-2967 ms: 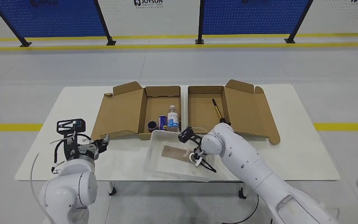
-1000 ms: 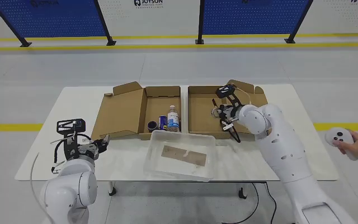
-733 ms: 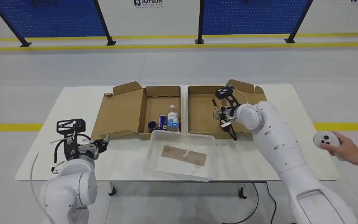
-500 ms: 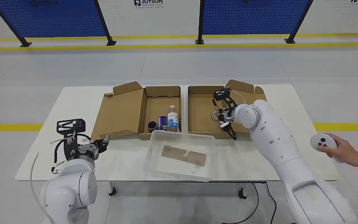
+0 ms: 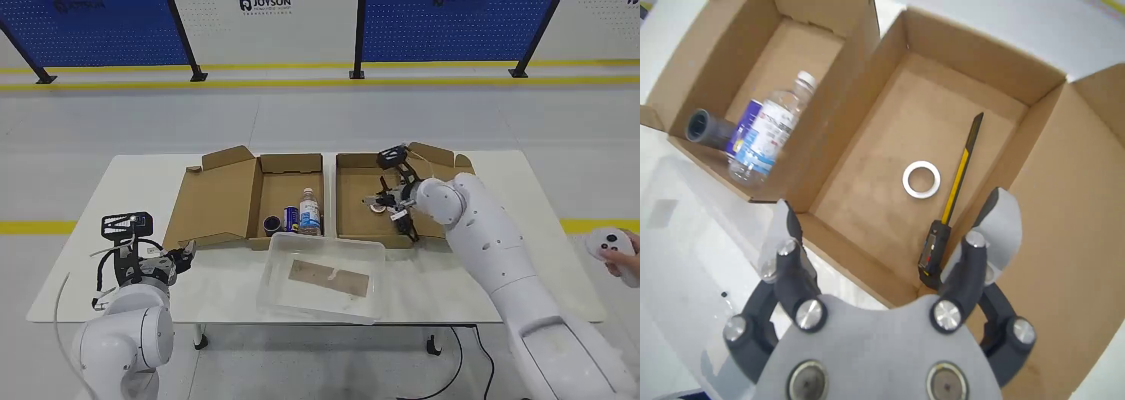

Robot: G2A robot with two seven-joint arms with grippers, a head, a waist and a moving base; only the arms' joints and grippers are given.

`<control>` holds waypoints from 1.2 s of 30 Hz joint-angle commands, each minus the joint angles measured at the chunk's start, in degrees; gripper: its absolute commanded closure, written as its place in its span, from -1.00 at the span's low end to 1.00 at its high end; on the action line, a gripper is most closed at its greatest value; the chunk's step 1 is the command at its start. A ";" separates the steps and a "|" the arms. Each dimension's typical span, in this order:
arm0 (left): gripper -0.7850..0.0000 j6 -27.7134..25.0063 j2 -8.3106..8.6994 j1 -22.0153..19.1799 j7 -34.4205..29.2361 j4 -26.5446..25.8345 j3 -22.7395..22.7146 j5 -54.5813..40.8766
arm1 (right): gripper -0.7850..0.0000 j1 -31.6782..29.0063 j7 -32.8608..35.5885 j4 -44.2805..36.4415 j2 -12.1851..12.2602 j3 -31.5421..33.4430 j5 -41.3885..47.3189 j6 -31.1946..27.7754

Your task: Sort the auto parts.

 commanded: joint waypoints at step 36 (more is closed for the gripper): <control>-1.00 0.00 0.00 0.00 0.00 0.00 0.00 0.00 | -1.00 -41.45 -16.51 -55.71 7.23 27.75 0.15 4.98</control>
